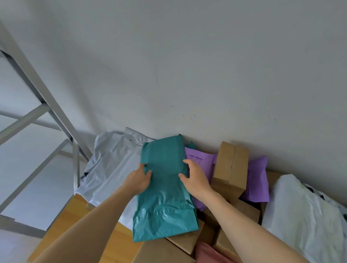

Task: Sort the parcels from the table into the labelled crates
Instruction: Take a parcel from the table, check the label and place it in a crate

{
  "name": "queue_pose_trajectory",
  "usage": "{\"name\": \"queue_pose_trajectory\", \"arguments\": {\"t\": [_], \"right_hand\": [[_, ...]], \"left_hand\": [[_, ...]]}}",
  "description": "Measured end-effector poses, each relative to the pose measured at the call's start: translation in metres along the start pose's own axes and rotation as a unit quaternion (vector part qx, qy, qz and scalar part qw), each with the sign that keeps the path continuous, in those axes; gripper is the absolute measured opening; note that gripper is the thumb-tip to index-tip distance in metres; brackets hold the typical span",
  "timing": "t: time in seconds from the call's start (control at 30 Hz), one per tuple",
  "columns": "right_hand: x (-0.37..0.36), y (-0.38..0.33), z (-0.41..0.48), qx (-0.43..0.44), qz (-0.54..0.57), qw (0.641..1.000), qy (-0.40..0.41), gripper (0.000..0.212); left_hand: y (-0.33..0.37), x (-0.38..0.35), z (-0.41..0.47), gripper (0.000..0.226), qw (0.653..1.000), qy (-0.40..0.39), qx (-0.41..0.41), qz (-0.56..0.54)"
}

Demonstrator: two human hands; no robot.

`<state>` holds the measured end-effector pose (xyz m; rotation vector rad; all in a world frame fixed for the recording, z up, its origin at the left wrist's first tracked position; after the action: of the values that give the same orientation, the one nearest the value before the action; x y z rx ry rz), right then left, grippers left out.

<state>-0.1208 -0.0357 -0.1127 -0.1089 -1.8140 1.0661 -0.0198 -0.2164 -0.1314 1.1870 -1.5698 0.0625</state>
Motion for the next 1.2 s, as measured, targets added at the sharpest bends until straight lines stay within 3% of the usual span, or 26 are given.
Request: {"name": "queue_pose_trajectory", "arguments": {"t": [0.13,0.23,0.37,0.47,0.7,0.87,1.03,1.2], "right_hand": [[-0.003,-0.003,0.004,-0.011,0.000,1.000,0.008,0.053],[-0.005,-0.008,0.006,-0.031,0.014,0.999,0.012,0.055],[-0.006,-0.016,0.008,-0.076,0.053,0.995,0.037,0.056],[-0.006,-0.024,0.008,-0.111,0.075,0.988,0.072,0.053],[-0.009,-0.044,0.003,-0.146,0.115,0.971,0.153,0.044],[-0.006,-0.059,-0.003,-0.174,0.189,0.946,0.198,0.047],[0.005,-0.079,-0.005,-0.192,0.295,0.919,0.175,0.055],[0.021,-0.090,-0.011,-0.153,0.373,0.902,0.153,0.058]], "left_hand": [[-0.001,0.006,0.015,0.047,0.999,0.010,0.034,-0.035],[-0.001,0.009,0.027,0.034,0.990,0.000,0.066,-0.123],[-0.004,0.012,0.036,0.011,0.935,-0.031,0.144,-0.322],[-0.002,0.018,0.041,0.015,0.908,-0.079,0.155,-0.381],[0.001,0.041,0.049,0.023,0.878,-0.163,0.106,-0.437],[0.021,0.069,0.045,0.037,0.859,-0.235,0.024,-0.453],[0.059,0.099,0.026,0.036,0.830,-0.278,-0.064,-0.478],[0.098,0.115,-0.004,0.044,0.779,-0.369,-0.126,-0.491]]}}
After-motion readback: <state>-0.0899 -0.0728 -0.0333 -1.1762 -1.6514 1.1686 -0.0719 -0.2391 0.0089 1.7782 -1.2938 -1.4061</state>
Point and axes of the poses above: each hand's wrist, its own z-axis towards the middle knuckle, its own x-axis out of the back of the hand, y = z × x, the point moved 4 cm from there along z, towards the middle knuckle, and after that the axes turned 4 degrees about -z, right-handed, at the moved point
